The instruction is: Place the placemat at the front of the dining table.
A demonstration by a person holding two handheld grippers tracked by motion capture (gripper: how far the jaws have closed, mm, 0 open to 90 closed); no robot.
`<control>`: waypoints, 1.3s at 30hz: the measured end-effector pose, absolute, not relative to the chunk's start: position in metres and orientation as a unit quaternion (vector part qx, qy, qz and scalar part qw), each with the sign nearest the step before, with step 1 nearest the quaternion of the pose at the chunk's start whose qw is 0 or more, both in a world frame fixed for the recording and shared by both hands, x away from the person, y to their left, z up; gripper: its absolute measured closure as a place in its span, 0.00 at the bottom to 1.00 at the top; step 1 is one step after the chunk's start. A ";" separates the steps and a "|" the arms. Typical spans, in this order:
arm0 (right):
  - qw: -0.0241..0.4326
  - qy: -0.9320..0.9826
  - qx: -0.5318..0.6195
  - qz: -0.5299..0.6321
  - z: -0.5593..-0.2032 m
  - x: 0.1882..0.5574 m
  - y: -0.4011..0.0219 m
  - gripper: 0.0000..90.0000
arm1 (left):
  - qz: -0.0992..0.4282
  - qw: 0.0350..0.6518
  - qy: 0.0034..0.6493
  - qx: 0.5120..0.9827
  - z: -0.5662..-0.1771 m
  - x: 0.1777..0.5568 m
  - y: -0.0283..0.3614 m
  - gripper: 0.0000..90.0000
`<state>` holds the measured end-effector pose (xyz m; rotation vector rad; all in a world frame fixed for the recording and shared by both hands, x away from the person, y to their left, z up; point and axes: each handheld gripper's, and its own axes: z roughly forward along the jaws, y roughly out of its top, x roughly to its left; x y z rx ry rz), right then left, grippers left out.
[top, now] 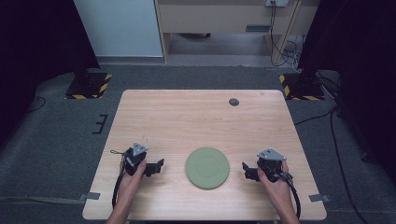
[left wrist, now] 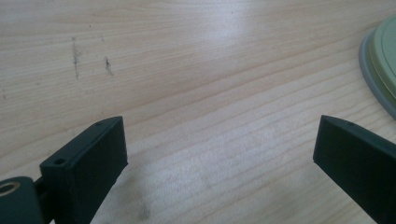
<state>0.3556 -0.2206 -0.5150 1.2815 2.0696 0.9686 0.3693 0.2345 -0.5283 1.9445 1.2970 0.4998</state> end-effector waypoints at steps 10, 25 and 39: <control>0.245 0.763 0.490 0.342 -0.519 0.362 -0.221 0.05 | 0.190 0.359 0.481 0.777 -0.529 0.370 0.221 0.03; 0.238 0.786 0.466 0.330 -0.521 0.355 -0.209 0.05 | 0.173 0.368 0.462 0.788 -0.530 0.366 0.198 0.02; 0.235 0.793 0.457 0.326 -0.523 0.355 -0.200 0.06 | 0.167 0.375 0.447 0.795 -0.528 0.362 0.186 0.03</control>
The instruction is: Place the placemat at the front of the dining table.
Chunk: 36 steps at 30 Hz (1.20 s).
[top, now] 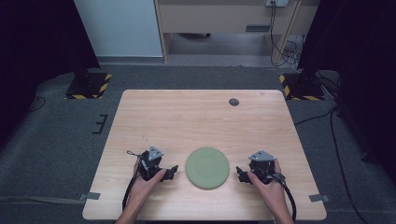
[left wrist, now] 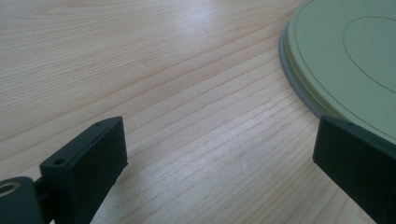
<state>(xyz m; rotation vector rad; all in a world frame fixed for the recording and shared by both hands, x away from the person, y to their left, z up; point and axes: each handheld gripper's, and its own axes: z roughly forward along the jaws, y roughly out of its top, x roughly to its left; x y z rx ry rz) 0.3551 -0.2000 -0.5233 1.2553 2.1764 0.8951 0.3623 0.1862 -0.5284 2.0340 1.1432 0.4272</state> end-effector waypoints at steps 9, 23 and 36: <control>0.230 0.798 0.448 0.330 -0.524 0.355 -0.194 0.06 | 0.155 0.385 0.431 0.801 -0.529 0.356 0.171 0.03; 0.229 0.804 0.437 0.331 -0.525 0.355 -0.189 0.07 | 0.156 0.379 0.416 0.812 -0.531 0.354 0.157 0.03; 0.230 0.808 0.423 0.338 -0.525 0.353 -0.181 0.08 | 0.161 0.372 0.413 0.816 -0.532 0.355 0.153 0.03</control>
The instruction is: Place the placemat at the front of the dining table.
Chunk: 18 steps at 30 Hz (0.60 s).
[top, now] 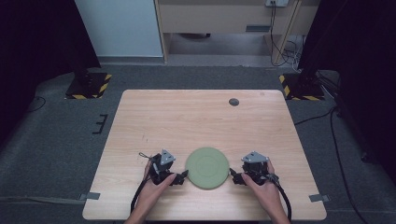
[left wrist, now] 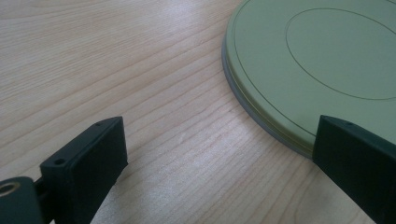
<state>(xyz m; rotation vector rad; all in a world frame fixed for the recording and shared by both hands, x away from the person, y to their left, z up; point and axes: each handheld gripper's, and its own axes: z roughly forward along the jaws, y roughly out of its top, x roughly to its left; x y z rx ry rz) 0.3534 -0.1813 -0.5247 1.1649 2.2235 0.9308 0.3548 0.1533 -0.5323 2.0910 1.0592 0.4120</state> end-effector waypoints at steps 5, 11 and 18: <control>0.228 0.810 0.422 0.337 -0.526 0.353 -0.179 0.08 | 0.162 0.371 0.415 0.815 -0.533 0.355 0.154 0.02; 0.227 0.813 0.418 0.336 -0.526 0.353 -0.175 0.08 | 0.164 0.370 0.414 0.816 -0.533 0.355 0.153 0.02; 0.227 0.816 0.415 0.332 -0.527 0.353 -0.173 0.08 | 0.165 0.369 0.416 0.815 -0.533 0.356 0.153 0.00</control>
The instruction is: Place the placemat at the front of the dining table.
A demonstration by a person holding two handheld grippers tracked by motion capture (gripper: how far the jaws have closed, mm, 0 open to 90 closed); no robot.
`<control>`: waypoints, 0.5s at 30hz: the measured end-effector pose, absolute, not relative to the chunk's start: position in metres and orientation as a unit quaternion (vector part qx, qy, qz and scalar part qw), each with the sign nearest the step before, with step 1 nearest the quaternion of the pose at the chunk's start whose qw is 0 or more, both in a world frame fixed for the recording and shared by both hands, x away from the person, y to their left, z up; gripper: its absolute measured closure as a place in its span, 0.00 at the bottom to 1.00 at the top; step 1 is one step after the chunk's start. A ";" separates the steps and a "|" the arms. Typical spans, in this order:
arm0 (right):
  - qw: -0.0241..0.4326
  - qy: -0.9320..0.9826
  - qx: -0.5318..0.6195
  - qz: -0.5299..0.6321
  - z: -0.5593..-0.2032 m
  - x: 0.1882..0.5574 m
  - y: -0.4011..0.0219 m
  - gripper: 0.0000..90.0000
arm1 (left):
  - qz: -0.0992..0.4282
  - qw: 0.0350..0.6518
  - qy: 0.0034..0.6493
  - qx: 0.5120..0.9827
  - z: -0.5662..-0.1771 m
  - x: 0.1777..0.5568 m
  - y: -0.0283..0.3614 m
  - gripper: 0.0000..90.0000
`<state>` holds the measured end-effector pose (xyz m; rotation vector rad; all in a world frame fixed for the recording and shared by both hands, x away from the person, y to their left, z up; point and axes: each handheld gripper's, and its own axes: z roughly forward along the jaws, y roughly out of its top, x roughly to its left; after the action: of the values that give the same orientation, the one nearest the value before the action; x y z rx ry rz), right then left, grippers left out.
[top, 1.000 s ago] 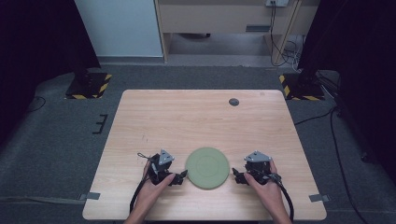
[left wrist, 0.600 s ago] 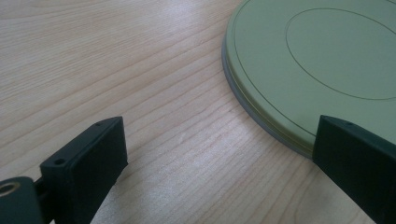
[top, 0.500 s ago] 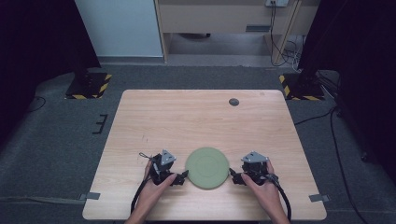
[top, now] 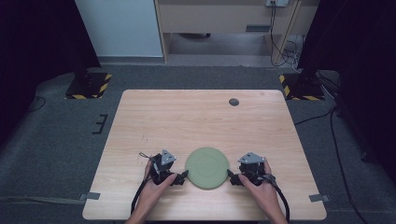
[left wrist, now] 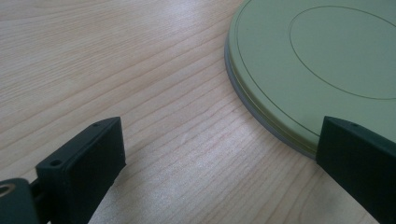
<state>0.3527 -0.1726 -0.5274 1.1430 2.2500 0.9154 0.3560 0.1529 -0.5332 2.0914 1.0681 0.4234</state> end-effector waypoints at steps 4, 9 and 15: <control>0.226 0.815 0.416 0.332 -0.528 0.353 -0.173 0.07 | 0.162 0.369 0.418 0.814 -0.533 0.357 0.153 0.00; 0.230 0.815 0.414 0.333 -0.528 0.353 -0.172 0.07 | 0.166 0.367 0.421 0.812 -0.533 0.359 0.152 0.00; 0.234 0.811 0.420 0.333 -0.528 0.354 -0.172 0.07 | 0.169 0.368 0.423 0.811 -0.533 0.359 0.152 0.00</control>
<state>0.3542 -0.1719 -0.5284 1.1545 2.2267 0.9143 0.3593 0.1517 -0.5331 2.0822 1.0869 0.4328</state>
